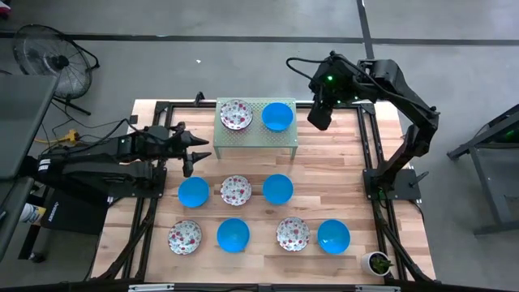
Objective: Pick & Place Mini bowls
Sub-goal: Stack the blue bowl on top of the other blue bowl on the shelf
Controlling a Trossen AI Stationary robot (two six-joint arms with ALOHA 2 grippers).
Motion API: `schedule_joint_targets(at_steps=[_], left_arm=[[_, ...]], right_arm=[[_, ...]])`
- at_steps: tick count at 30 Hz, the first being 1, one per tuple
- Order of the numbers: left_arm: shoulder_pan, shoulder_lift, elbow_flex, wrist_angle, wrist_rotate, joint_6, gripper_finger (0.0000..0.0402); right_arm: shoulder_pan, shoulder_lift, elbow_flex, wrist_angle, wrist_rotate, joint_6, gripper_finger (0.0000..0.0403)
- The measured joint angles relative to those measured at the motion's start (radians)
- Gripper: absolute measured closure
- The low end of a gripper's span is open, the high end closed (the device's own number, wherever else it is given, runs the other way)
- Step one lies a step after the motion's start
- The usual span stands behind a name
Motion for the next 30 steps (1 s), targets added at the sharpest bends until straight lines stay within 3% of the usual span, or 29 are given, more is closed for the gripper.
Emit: schedule_joint_targets(at_steps=[7, 12, 19, 24, 30], left_arm=[[0.000, -0.003, -0.019, -0.004, 0.000, -0.015, 0.0207], [0.000, -0.011, -0.020, -0.004, 0.000, -0.015, 0.0207], [0.000, -0.012, -0.020, -0.005, -0.030, -0.009, 0.0207], [0.000, -0.012, -0.020, -0.005, -0.028, 0.000, 0.0207], [0.000, -0.012, -0.020, -0.005, -0.022, 0.016, 0.0207]], right_arm=[[0.050, -0.012, -0.034, 0.004, -0.012, -0.014, 0.0238], [0.059, -0.120, -0.324, 0.047, -0.004, -0.019, 0.0238], [0.058, -0.332, -0.767, 0.336, -0.082, 0.080, 0.0238], [0.061, -0.431, -0.964, 0.409, -0.156, 0.155, 0.0238], [0.088, -0.479, -1.141, 0.410, -0.277, 0.131, 0.0238]])
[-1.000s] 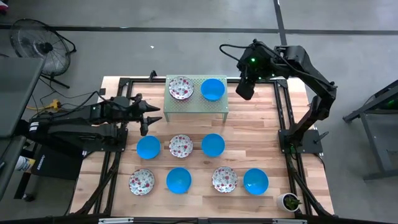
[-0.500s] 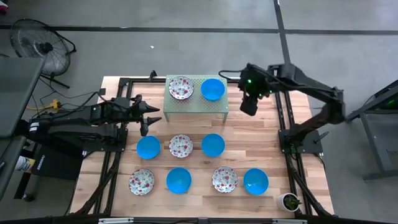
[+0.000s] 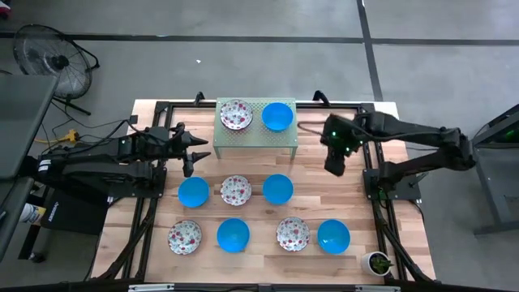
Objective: Pick & Place Mini bowls
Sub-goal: Stack the blue bowl on top of the other blue bowl on the shelf
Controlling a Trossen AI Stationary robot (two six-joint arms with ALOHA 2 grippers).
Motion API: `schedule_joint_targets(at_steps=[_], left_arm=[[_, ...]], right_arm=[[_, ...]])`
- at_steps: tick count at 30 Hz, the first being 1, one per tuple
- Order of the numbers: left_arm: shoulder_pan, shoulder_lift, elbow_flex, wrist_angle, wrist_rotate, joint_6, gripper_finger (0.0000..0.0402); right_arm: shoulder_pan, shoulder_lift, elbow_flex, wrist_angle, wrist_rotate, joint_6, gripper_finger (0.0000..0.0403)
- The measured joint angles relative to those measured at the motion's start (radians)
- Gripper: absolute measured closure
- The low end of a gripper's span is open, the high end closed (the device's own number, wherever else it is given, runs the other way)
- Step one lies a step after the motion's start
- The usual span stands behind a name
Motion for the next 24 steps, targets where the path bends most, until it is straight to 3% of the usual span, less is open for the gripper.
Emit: schedule_joint_targets(at_steps=[7, 13, 16, 24], left_arm=[[0.000, 0.000, 0.000, -0.001, 0.001, 0.013, 0.0207], [0.000, 0.000, 0.000, -0.004, 0.003, 0.054, 0.0207], [0.000, 0.000, 0.000, -0.004, 0.021, 0.074, 0.0207], [0.000, 0.000, 0.000, -0.004, 0.027, 0.080, 0.0207]], right_arm=[[0.111, 0.000, -0.147, 0.014, -0.194, 0.073, 0.0238], [0.313, 0.000, -0.240, 0.103, -0.259, 0.208, 0.0238], [0.434, 0.000, -0.276, 0.197, -0.257, 0.296, 0.0238], [0.683, 0.003, -0.366, 0.410, -0.112, 0.521, 0.0238]])
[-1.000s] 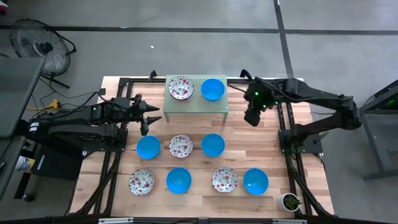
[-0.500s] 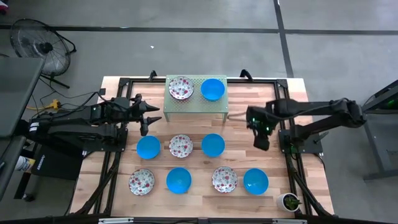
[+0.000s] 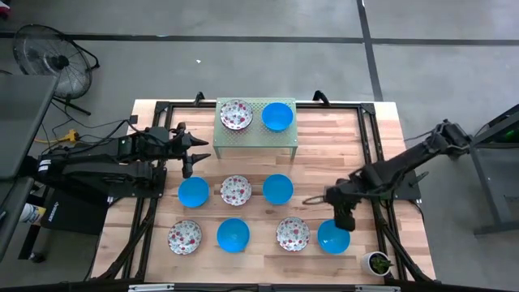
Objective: Pick & Place Mini bowls
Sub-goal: Stack the blue bowl on top of the other blue bowl on the shelf
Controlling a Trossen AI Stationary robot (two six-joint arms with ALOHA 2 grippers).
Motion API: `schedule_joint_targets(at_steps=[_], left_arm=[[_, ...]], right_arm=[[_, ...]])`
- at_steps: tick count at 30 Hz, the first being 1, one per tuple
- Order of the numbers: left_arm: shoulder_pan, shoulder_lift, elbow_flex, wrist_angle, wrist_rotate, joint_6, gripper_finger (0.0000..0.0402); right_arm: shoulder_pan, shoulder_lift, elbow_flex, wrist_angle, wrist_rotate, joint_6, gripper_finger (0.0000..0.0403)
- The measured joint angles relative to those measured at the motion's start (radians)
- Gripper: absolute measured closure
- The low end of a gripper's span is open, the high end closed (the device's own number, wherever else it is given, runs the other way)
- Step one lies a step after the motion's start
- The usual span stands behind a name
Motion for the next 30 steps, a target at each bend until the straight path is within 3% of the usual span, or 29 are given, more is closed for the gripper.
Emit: schedule_joint_targets(at_steps=[8, 19, 25, 30], left_arm=[[0.000, 0.000, 0.000, 0.000, 0.007, 0.015, 0.0207], [0.000, 0.000, 0.000, 0.000, 0.018, 0.014, 0.0207], [0.000, 0.000, 0.000, 0.000, 0.018, -0.001, 0.0207], [0.000, 0.000, 0.000, 0.000, 0.018, -0.008, 0.0207]], right_arm=[[0.117, 0.014, -0.072, 0.048, 0.062, 0.087, 0.0238], [0.138, 0.014, -0.187, 0.172, 0.099, 0.202, 0.0241], [0.138, 0.015, -0.215, 0.232, 0.079, 0.203, 0.0274], [0.135, 0.015, -0.216, 0.232, 0.077, 0.205, 0.0328]])
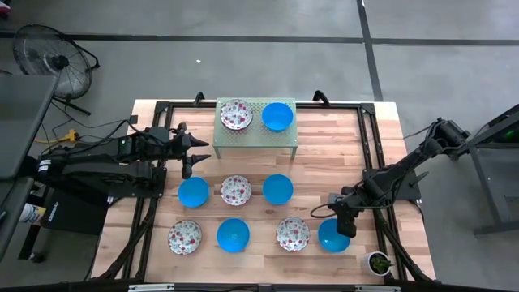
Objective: Pick & Place Mini bowls
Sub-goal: Stack the blue bowl on top of the other blue bowl on the shelf
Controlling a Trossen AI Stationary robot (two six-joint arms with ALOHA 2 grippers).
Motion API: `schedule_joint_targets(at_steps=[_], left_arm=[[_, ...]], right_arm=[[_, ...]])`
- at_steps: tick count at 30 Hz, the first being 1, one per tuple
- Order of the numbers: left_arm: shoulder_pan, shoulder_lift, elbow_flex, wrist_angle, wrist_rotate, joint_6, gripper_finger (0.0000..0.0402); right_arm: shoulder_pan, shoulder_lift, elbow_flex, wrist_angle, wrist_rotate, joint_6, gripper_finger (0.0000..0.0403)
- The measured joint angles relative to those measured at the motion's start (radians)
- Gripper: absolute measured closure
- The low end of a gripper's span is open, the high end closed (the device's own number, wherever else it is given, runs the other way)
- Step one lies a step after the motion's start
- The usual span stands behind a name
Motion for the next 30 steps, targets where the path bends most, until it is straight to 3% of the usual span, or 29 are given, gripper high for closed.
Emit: schedule_joint_targets(at_steps=[3, 5, 18, 30], left_arm=[[0.000, 0.000, 0.000, 0.000, 0.000, 0.000, 0.0207], [0.000, 0.000, 0.000, 0.000, 0.000, 0.000, 0.0207], [0.000, 0.000, 0.001, 0.000, -0.001, 0.000, 0.0207], [0.000, -0.001, 0.001, 0.000, 0.010, 0.023, 0.0207]], right_arm=[[-0.006, 0.000, 0.000, 0.000, -0.037, -0.001, 0.0380], [-0.007, 0.000, 0.000, -0.003, -0.062, -0.001, 0.0395], [-0.019, 0.000, 0.053, -0.104, -0.102, 0.070, 0.0402], [-0.159, 0.000, 0.354, -0.537, -0.068, -0.048, 0.0402]])
